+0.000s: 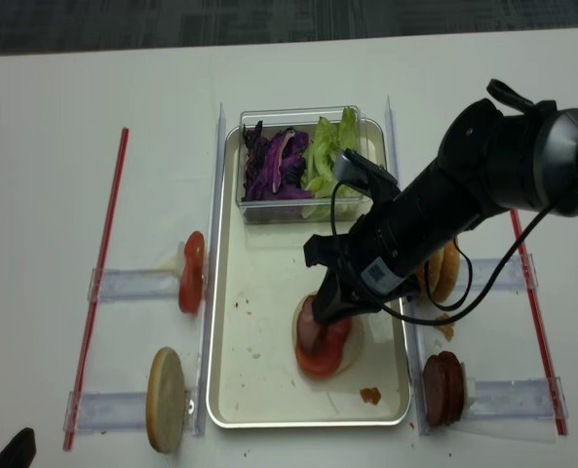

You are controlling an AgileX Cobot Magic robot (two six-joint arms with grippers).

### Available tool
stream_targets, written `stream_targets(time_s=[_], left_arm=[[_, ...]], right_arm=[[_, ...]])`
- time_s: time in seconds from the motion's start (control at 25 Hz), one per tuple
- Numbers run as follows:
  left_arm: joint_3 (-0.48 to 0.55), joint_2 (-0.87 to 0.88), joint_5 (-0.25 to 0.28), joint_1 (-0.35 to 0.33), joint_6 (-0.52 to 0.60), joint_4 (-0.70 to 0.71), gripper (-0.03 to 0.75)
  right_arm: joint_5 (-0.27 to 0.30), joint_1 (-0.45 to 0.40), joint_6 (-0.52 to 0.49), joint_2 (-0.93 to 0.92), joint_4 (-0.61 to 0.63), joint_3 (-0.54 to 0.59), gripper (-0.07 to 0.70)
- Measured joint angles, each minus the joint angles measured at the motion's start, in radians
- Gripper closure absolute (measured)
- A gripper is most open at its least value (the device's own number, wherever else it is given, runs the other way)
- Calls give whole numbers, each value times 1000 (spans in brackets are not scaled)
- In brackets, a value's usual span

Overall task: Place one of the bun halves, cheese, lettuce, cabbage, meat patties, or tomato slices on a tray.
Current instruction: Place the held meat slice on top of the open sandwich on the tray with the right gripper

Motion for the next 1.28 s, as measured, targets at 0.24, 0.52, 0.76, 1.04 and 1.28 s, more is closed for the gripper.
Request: stream_targets(time_s=[0.24, 0.52, 0.76, 1.04, 1.28], left_arm=[[0, 0, 0, 0, 0, 0, 409], [0, 0, 0, 0, 0, 0, 409], [0, 0, 0, 0, 0, 0, 409], [0, 0, 0, 0, 0, 0, 409], [0, 0, 0, 0, 0, 0, 409]], right_arm=[[-22, 0, 10, 0, -26, 0, 510], [-26, 0, 31, 0, -58, 0, 510], [-28, 0, 70, 0, -94, 0, 510], [-28, 0, 79, 0, -104, 0, 506], [-28, 0, 79, 0, -122, 0, 466]])
